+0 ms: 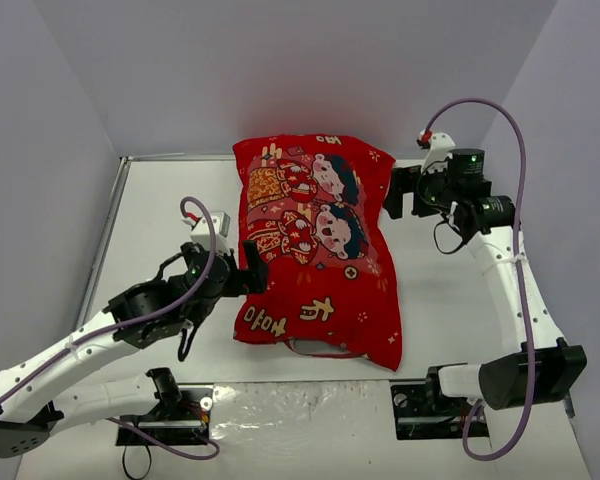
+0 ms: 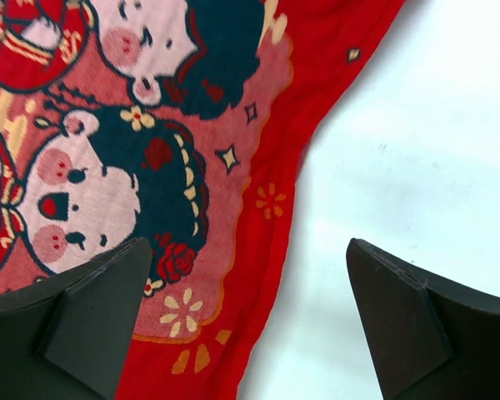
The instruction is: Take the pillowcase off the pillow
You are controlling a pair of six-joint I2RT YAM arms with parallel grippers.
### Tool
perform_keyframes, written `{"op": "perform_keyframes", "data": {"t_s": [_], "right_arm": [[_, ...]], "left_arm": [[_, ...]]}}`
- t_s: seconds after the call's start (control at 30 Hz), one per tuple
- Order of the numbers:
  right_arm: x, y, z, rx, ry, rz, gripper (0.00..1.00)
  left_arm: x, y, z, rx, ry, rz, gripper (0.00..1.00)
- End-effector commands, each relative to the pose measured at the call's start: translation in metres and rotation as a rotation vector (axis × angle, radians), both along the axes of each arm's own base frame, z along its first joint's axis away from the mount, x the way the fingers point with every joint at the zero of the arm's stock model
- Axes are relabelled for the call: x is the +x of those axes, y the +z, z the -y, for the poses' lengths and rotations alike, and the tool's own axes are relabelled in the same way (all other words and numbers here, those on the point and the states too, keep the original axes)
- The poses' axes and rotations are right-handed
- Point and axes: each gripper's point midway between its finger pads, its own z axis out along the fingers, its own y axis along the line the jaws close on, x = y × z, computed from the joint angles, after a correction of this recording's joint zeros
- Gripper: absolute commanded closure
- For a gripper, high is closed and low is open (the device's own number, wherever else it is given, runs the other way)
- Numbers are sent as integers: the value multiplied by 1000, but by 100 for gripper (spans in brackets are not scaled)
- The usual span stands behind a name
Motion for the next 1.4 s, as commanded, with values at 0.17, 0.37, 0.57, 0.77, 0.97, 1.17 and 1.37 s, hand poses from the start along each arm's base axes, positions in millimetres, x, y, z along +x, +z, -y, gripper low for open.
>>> {"op": "perform_keyframes", "data": {"t_s": [0.17, 0.37, 0.57, 0.77, 0.97, 1.17, 1.37], "right_arm": [[-18, 26, -28, -60, 343, 170, 0], [-25, 11, -68, 106, 511, 79, 3], [-5, -16, -69, 169, 380, -72, 5], [-18, -47, -100, 310, 412, -230, 0], [-25, -93, -119, 331, 490, -305, 11], [9, -113, -126, 282, 400, -252, 27], [14, -123, -146, 343, 390, -276, 72]], "left_arm": [[-6, 8, -18, -40, 78, -27, 6], [-13, 19, -34, -236, 189, -32, 6], [-21, -2, -60, -268, 324, -93, 6], [-17, 0, -48, -173, 237, -63, 6], [-27, -3, 10, -84, -92, -47, 5], [-41, -15, 21, -62, -141, -72, 6], [-37, -46, 8, 98, -8, -59, 8]]}}
